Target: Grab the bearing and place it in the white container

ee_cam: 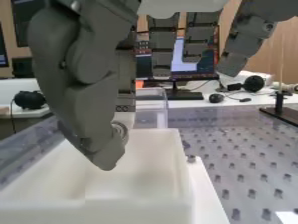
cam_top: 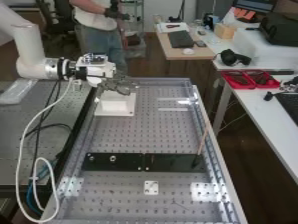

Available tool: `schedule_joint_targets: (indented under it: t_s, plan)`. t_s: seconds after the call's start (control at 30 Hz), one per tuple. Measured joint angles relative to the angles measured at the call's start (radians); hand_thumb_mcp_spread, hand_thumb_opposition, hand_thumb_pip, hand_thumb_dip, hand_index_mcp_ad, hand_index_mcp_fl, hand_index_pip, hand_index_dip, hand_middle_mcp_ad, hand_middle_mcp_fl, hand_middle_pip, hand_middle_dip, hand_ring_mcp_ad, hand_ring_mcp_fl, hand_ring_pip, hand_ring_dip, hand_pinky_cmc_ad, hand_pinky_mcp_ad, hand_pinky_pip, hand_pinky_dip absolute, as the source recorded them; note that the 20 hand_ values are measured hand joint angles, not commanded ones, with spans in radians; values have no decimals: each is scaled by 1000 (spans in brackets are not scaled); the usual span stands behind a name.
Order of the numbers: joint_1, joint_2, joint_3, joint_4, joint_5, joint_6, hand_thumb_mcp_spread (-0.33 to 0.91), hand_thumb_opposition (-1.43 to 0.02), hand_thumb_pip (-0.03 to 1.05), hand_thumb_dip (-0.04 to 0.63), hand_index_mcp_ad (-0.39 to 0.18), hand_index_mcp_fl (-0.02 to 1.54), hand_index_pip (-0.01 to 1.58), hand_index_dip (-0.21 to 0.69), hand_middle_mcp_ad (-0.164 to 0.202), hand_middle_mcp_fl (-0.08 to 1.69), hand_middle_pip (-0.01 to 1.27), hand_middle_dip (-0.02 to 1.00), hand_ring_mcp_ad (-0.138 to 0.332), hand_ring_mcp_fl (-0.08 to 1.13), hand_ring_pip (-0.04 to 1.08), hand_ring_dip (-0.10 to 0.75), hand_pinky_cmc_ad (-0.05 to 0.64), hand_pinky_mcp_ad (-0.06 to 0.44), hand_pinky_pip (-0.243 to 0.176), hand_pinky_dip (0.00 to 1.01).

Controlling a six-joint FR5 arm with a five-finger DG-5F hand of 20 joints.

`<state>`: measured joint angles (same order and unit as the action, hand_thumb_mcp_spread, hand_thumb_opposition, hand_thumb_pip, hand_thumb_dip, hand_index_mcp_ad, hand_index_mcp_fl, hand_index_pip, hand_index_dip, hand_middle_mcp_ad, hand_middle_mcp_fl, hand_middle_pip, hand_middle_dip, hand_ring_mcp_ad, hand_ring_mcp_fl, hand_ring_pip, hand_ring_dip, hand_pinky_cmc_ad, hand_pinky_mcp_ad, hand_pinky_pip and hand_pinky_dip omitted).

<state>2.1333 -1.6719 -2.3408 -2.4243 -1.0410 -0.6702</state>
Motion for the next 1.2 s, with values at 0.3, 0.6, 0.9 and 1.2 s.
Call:
schedule_joint_targets:
  t_s: [0.3, 0.6, 0.9, 1.2]
  plan:
    - [-27, -26, 26, -95, 0, 49, 410, -883, 646, 330, -148, 110, 1194, 175, 75, 73, 134, 253, 117, 2, 103, 101, 382, 276, -24, 208]
    - [-82, 43, 39, -133, -31, 43, 318, -822, 648, 328, -138, 3, 838, 175, 75, 7, 126, 251, 113, 2, 87, 105, 379, 274, -75, 279]
    - [-219, 137, 132, -174, -144, -17, 257, -775, 565, 267, -138, 9, 496, 175, 73, 7, 126, 251, 115, 2, 86, 101, 394, 278, -106, 319]
    - [-355, 122, 333, -252, -273, -46, 227, -745, 476, 183, -129, 119, 195, 175, 75, 45, 129, 251, 131, -3, 96, 101, 405, 293, -106, 351]
